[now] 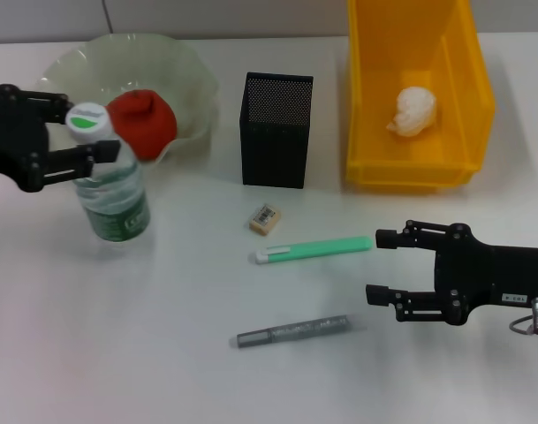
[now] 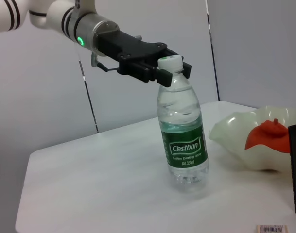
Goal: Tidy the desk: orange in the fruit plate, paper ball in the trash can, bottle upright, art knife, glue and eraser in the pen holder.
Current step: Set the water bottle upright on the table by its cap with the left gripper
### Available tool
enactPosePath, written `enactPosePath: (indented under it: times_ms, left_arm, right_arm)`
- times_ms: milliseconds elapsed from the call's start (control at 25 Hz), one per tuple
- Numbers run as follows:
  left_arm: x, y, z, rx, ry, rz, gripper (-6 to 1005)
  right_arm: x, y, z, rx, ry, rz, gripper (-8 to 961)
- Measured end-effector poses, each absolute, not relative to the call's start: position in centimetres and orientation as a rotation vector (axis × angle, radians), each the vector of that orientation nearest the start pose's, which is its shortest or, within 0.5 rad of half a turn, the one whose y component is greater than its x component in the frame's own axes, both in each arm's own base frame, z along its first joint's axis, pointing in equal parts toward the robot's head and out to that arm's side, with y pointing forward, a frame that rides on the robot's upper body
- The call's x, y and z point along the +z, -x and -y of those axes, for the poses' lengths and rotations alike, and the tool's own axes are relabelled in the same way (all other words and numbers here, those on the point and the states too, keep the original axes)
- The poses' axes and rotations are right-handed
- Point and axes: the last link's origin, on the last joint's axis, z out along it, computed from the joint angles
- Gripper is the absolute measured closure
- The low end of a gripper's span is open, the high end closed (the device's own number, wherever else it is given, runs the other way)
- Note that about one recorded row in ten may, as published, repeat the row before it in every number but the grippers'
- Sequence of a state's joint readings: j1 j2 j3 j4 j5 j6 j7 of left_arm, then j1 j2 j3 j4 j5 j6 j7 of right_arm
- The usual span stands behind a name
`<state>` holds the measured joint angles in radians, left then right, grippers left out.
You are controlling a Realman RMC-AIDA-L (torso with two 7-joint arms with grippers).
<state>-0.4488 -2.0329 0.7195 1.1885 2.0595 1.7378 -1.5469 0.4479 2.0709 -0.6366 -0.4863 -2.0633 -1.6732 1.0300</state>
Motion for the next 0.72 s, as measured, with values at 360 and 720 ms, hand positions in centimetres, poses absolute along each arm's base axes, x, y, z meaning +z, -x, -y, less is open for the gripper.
enactPosePath:
  times_ms: [360, 720]
  left_arm:
    - [11.1, 27.6, -31.4, -0.486, 2.583, 0.391, 555]
    - [11.5, 29.3, -31.6, -0.501, 2.513, 0.427, 555]
  right_arm:
    - [-2.4, -29.0, -27.3, 0.779, 2.823, -0.421, 179]
    - [-2.5, -28.9, -27.3, 0.782, 2.824, -0.42, 179]
